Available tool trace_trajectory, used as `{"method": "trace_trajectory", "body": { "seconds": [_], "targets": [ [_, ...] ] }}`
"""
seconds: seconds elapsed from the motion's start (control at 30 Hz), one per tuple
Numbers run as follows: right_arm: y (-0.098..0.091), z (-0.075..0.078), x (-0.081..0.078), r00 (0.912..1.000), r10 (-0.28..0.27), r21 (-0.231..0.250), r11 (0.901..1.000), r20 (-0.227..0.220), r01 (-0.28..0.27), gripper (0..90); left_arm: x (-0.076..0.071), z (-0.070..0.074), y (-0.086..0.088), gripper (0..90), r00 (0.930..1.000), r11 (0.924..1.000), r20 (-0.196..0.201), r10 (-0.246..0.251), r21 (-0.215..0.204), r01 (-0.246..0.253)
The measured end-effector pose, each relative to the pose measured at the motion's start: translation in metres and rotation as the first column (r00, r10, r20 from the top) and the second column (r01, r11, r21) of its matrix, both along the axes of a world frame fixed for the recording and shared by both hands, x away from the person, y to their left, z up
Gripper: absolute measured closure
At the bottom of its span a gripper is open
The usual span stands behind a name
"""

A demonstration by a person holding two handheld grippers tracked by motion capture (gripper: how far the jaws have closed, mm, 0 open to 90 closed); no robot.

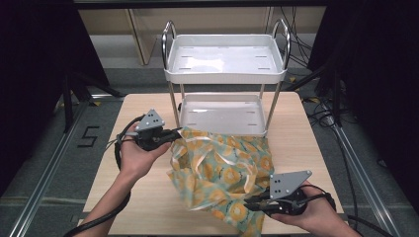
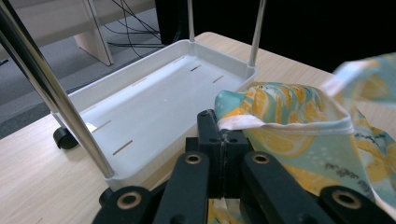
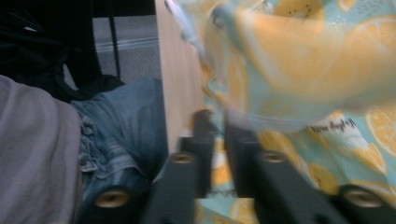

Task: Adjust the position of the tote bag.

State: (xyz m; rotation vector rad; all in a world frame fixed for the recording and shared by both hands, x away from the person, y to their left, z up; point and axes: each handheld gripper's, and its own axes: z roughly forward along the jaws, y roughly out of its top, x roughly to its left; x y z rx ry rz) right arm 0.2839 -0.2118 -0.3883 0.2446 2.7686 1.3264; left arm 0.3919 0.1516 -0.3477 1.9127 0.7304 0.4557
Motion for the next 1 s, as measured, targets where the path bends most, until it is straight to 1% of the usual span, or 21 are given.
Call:
{"method": "trace_trajectory", "body": {
  "seconds": [0.07, 0.13, 0.17, 0.2, 0.23, 0.3, 0.37, 0.43, 0.47, 0.53, 0.6, 0.67, 0.7, 0.73, 0.77, 0.8, 0.83, 0.87, 0.9, 0.97, 1.0],
  "targets": [
    [-0.001, 0.002, 0.0, 1.0, 0.002, 0.003, 1.0, -0.004, -0.002, 75.4, 0.003, 0.001, -0.001, 89.6, 1.0, 1.0, -0.003, 0.007, -0.002, -0.007],
    [-0.008, 0.008, 0.003, 0.9998, -0.017, 0.037, 0.9992, -0.005, 0.017, 70.1, 0.005, 0.003, 0.0, 89.6, 0.9998, 0.9998, -0.003, 0.018, -0.011, -0.018],
    [-0.016, 0.012, 0.008, 0.9995, -0.029, 0.051, 0.9982, -0.013, 0.03, 70.9, 0.006, 0.004, 0.0, 89.6, 0.9998, 0.9997, -0.004, 0.019, -0.016, -0.019],
    [-0.021, 0.014, 0.01, 0.9983, -0.052, 0.057, 0.997, -0.025, 0.053, 72.6, 0.007, 0.005, 0.0, 89.6, 0.9998, 0.9995, -0.003, 0.02, -0.023, -0.02],
    [-0.029, 0.015, 0.015, 0.994, -0.107, 0.06, 0.9923, -0.02, 0.108, 77.1, 0.008, 0.006, 0.0, 89.7, 0.9998, 0.9993, -0.002, 0.018, -0.032, -0.018],
    [-0.036, 0.013, 0.023, 0.9834, -0.181, 0.008, 0.9834, -0.008, 0.181, 84.0, 0.008, 0.008, -0.002, 89.7, 0.9998, 0.9986, -0.001, 0.02, -0.049, -0.02],
    [-0.035, 0.002, 0.032, 0.9681, -0.25, -0.074, 0.9653, 0.018, 0.251, 84.8, 0.009, 0.012, -0.006, 89.7, 0.9998, 0.9972, 0.006, 0.016, -0.073, -0.016],
    [-0.029, -0.008, 0.037, 0.9676, -0.252, -0.1, 0.9633, -0.018, 0.249, 84.6, 0.009, 0.016, -0.01, 89.7, 0.9997, 0.9969, 0.019, 0.013, -0.078, -0.012],
    [-0.02, -0.017, 0.04, 0.9612, -0.272, -0.124, 0.9562, -0.044, 0.265, 83.7, 0.009, 0.018, -0.012, 89.7, 0.9997, 0.9969, 0.022, 0.007, -0.078, -0.006],
    [-0.017, -0.02, 0.041, 0.9624, -0.268, -0.128, 0.9569, -0.044, 0.261, 83.0, 0.008, 0.022, -0.017, 89.7, 0.9997, 0.9971, 0.025, -0.003, -0.076, 0.004],
    [-0.008, -0.026, 0.048, 0.9679, -0.249, -0.122, 0.9621, -0.031, 0.244, 82.3, 0.007, 0.026, -0.024, 89.7, 0.9994, 0.997, 0.025, -0.022, -0.074, 0.024],
    [-0.005, -0.028, 0.05, 0.9579, -0.283, -0.125, 0.9534, -0.051, 0.275, 81.7, 0.003, 0.029, -0.034, 89.6, 0.9982, 0.9959, 0.029, -0.053, -0.072, 0.055],
    [-0.005, -0.028, 0.05, 0.9579, -0.283, -0.125, 0.9534, -0.051, 0.275, 81.7, 0.002, 0.03, -0.041, 89.6, 0.997, 0.9954, 0.031, -0.071, -0.063, 0.073],
    [-0.006, -0.027, 0.049, 0.9559, -0.287, -0.126, 0.9523, -0.063, 0.278, 81.7, -0.002, 0.03, -0.049, 89.6, 0.9966, 0.9947, 0.01, -0.081, -0.062, 0.082],
    [-0.01, -0.025, 0.05, 0.953, -0.296, -0.125, 0.9499, -0.064, 0.286, 81.7, -0.002, 0.029, -0.056, 89.7, 0.9951, 0.9946, 0.029, -0.094, -0.041, 0.095],
    [-0.013, -0.023, 0.049, 0.9474, -0.313, -0.117, 0.9454, -0.066, 0.304, 81.6, -0.003, 0.027, -0.065, 89.7, 0.9921, 0.992, 0.028, -0.122, -0.031, 0.123],
    [-0.018, -0.021, 0.049, 0.943, -0.326, -0.109, 0.9418, -0.067, 0.318, 81.3, -0.005, 0.023, -0.075, 89.7, 0.9894, 0.9893, 0.014, -0.144, -0.018, 0.145],
    [-0.03, -0.014, 0.047, 0.9292, -0.363, -0.085, 0.9301, -0.069, 0.357, 80.2, -0.008, 0.018, -0.085, 89.6, 0.9861, 0.986, 0.001, -0.166, -0.01, 0.166],
    [-0.03, -0.014, 0.047, 0.9292, -0.363, -0.085, 0.9301, -0.069, 0.357, 80.2, -0.01, 0.013, -0.096, 89.6, 0.9805, 0.9806, -0.015, -0.196, -0.002, 0.196],
    [-0.043, -0.003, 0.045, 0.9074, -0.418, -0.037, 0.9085, -0.048, 0.416, 77.8, -0.015, 0.001, -0.117, 89.6, 0.9688, 0.9694, -0.04, -0.245, 0.01, 0.245],
    [-0.047, 0.002, 0.045, 0.897, -0.439, -0.021, 0.8986, -0.054, 0.438, 77.2, -0.017, -0.005, -0.127, 89.7, 0.9602, 0.961, -0.047, -0.275, 0.014, 0.276]
  ]
}}
